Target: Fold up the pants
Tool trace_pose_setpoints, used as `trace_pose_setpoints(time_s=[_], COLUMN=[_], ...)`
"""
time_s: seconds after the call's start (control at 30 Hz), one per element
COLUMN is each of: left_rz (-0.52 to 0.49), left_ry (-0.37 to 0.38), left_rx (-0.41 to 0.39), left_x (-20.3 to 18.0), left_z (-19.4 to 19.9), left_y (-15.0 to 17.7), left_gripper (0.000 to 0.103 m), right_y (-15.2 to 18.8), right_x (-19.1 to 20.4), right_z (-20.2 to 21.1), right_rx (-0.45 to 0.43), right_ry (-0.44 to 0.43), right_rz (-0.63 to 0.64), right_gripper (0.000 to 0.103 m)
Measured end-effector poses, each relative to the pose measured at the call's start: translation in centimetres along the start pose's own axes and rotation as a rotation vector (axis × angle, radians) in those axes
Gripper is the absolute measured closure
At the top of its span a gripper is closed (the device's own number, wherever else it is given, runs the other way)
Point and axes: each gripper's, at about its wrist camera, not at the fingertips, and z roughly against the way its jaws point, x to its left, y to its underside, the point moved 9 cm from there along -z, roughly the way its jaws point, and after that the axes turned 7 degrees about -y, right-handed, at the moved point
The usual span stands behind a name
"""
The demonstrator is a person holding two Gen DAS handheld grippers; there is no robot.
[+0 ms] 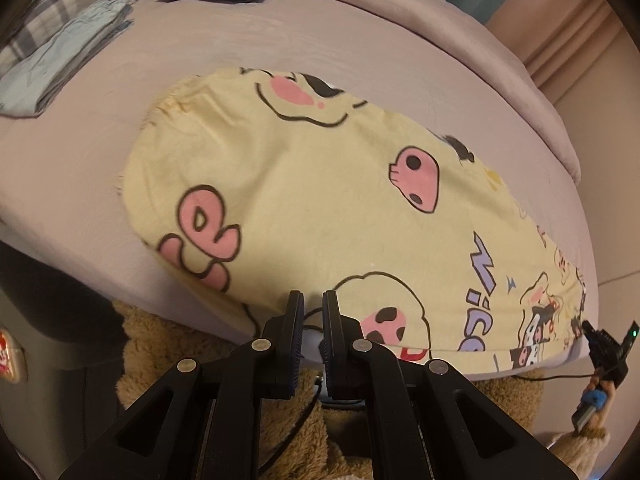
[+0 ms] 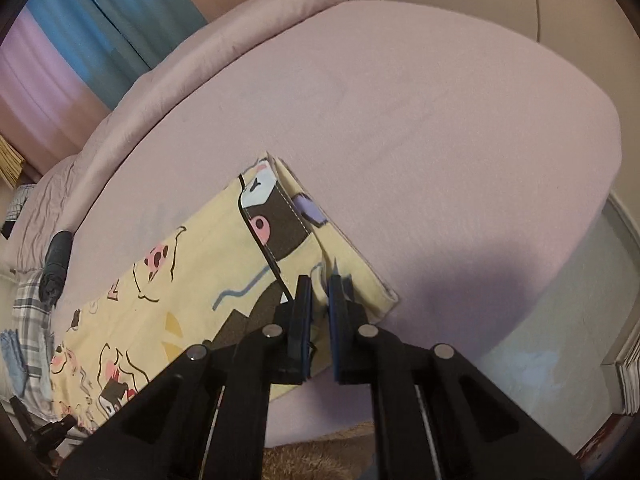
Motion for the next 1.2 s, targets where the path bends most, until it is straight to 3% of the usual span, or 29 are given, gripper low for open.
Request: trace_pose_setpoints(time_s=[0.13, 0.23, 0.33, 0.47, 0.5, 0.57, 0.63, 0.67, 0.87, 1.07, 1.2], left_rz=[0.021, 0.053, 0.099, 0.148, 0.16, 0.179, 0.191, 0.196, 0.268, 0.255, 0.26], left_ry=[-0.01, -0.017, -0.043, -0.065, -0.075, -0.104, -0.094, -0.074, 0.026, -0.015, -0.064], left_rx=[-0.026, -0.048, -0.071, -0.075, -0.071, -0.064, -0.069, -0.072, -0.102, -0.077, -0.112], left_x=[1.0, 2.1, 4.0, 6.8, 7.4, 8.5, 9.1, 9.1, 9.5, 10.2, 11.2], left_z=[1.0, 1.6, 2.1, 2.1, 2.0, 1.7, 1.6, 1.6, 1.3, -0.5, -0.1], left_y=[-0.6, -1.4, -2.3, -2.8, -2.9, -3.1, -3.5, -3.8, -6.4, -8.1, -8.7], left_gripper=[0.1, 0.1, 0.1, 0.1, 0.1, 0.1, 0.1, 0.1, 0.1, 0.099, 0.068], right_y=[-1.5, -2.7, -2.5, -0.3, -0.2, -0.3, -0.3, -0.3, 1.7, 7.8, 11.5], right_x=[-0.1, 0.1, -1.4, -3.7, -3.8, -3.4, -2.9, -2.6, 3.6, 9.8, 13.5], right_z=[3.3, 4.1, 3.0, -0.2, -0.5, -0.2, 0.5, 0.8, 3.3, 2.0, 0.1], right_rx=[-0.126, -0.162, -0.136, -0.028, -0.037, -0.052, -0.035, -0.029, -0.018, 0.071, 0.156], right_ry=[-0.006, -0.044, 0.031, 0.078, 0.082, 0.104, 0.163, 0.177, 0.047, -0.142, -0.205], right_rz=[-0.025, -0.049, -0.059, -0.098, -0.091, -0.063, -0.047, -0.042, 0.05, 0.071, 0.108], right_gripper=[0.096, 0.096, 0.096, 0.093, 0.093, 0.088, 0.068, 0.064, 0.053, 0.052, 0.052])
